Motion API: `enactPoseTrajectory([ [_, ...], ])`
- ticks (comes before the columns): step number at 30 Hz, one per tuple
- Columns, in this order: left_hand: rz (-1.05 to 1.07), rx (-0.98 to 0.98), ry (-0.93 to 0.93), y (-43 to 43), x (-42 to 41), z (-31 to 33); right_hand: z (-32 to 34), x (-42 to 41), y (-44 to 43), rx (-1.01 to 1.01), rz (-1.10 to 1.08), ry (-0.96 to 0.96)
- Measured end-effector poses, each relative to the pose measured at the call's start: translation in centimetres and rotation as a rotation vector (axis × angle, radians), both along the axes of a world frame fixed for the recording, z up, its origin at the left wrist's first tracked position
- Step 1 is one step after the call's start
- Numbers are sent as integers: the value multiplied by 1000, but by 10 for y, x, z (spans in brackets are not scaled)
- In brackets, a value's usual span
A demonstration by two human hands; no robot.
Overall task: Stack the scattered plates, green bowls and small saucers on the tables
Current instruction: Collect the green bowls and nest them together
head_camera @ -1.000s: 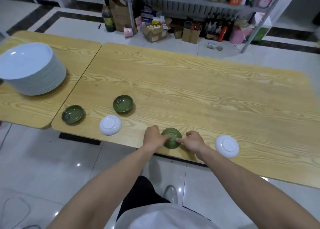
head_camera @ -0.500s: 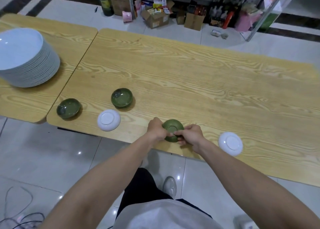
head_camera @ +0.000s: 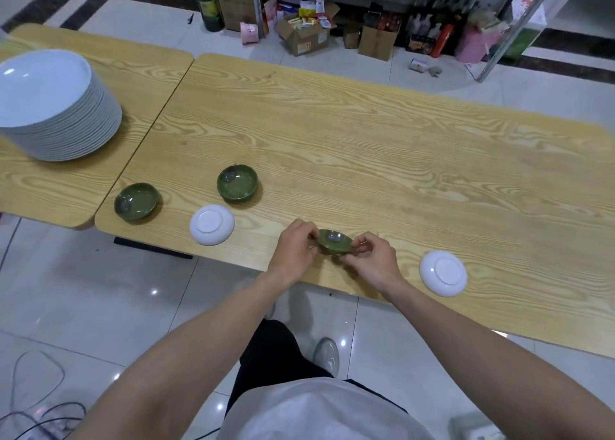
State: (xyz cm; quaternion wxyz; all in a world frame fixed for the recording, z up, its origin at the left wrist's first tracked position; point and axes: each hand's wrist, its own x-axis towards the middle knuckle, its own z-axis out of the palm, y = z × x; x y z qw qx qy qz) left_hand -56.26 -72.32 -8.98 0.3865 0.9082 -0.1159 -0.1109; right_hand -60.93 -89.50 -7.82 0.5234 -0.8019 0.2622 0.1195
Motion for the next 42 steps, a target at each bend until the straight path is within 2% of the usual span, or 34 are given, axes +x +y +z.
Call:
enactPoseTrajectory([
  [7, -110, 47, -95, 4, -17, -17, -12, -3, 11, 104, -214, 32],
  [11, -229, 123, -140, 9, -19, -20, -11, 2, 20, 140, -325, 77],
  [17, -293, 255, -275, 28, -12, -9, 4, 10, 26, 216, -527, 122],
  [20, -249, 510, -244, 40, -7, 12, 14, 12, 28, 240, -540, 109],
  [22, -205, 601, -239, 47, -5, 24, 21, 13, 32, 262, -538, 93],
  [33, 14, 637, -244, 93, -19, 72, 59, 23, 68, 396, -452, 14],
  [42, 62, 668, -239, 151, -4, 76, 75, 41, 122, 377, -390, 19],
])
